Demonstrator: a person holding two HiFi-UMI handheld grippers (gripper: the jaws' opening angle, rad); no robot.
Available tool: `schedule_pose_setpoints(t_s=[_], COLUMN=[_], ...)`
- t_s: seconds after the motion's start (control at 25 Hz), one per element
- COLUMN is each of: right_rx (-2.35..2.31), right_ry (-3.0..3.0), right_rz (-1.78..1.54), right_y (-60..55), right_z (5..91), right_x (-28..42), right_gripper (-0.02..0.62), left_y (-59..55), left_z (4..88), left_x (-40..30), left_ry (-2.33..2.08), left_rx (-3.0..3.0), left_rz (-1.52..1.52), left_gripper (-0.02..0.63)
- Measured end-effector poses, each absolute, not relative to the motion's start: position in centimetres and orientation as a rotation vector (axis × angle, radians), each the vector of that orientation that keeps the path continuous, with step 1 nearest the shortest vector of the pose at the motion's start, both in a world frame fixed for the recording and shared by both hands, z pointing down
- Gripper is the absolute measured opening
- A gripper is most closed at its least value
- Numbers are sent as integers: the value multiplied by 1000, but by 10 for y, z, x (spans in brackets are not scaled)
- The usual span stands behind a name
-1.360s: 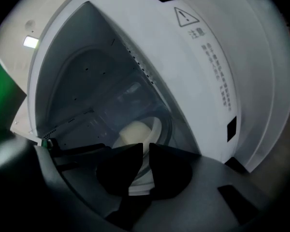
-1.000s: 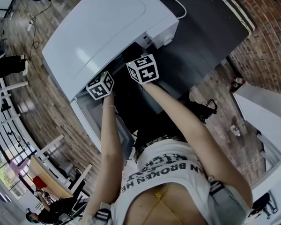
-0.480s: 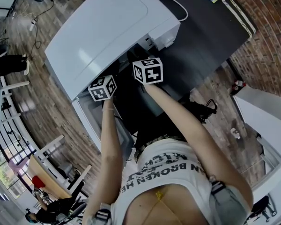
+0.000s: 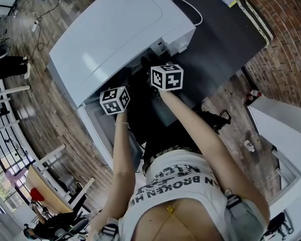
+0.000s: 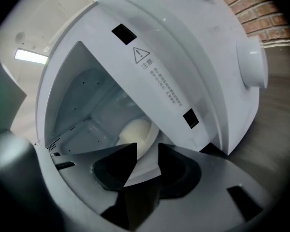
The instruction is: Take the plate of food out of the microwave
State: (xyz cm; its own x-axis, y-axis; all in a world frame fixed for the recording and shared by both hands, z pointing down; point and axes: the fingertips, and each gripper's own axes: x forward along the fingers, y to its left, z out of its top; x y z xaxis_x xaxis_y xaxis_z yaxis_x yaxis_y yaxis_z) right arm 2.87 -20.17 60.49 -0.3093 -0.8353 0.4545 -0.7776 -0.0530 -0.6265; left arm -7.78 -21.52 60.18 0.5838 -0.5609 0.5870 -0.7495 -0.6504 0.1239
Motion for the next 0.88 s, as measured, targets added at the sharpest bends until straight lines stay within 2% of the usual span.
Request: schedule_pose_setpoints(t_s=[0.16,0.32,0.44,0.88], right_rx=[-1734,-1686,-1667,-1477], right_ry=[2110,2047,1996,1889], right_rz=[-1350,-1393,-1420,-1450], right_y=[-206,-215,-218,-213], right_z=[605,605,605,596], right_x=[26,24,26,29], right_gripper=[115,115,77,21], left_y=[-233,-236,-235,-222], left_z=[596,592,590,593], left_x=[-94,-84,-75,-85], left_ry=[-1154,-1119,-1090,-1119], left_rx=[2382,2460,2485,2389], left_rz=[616,668,691,574], left_gripper=[209,209,209,209])
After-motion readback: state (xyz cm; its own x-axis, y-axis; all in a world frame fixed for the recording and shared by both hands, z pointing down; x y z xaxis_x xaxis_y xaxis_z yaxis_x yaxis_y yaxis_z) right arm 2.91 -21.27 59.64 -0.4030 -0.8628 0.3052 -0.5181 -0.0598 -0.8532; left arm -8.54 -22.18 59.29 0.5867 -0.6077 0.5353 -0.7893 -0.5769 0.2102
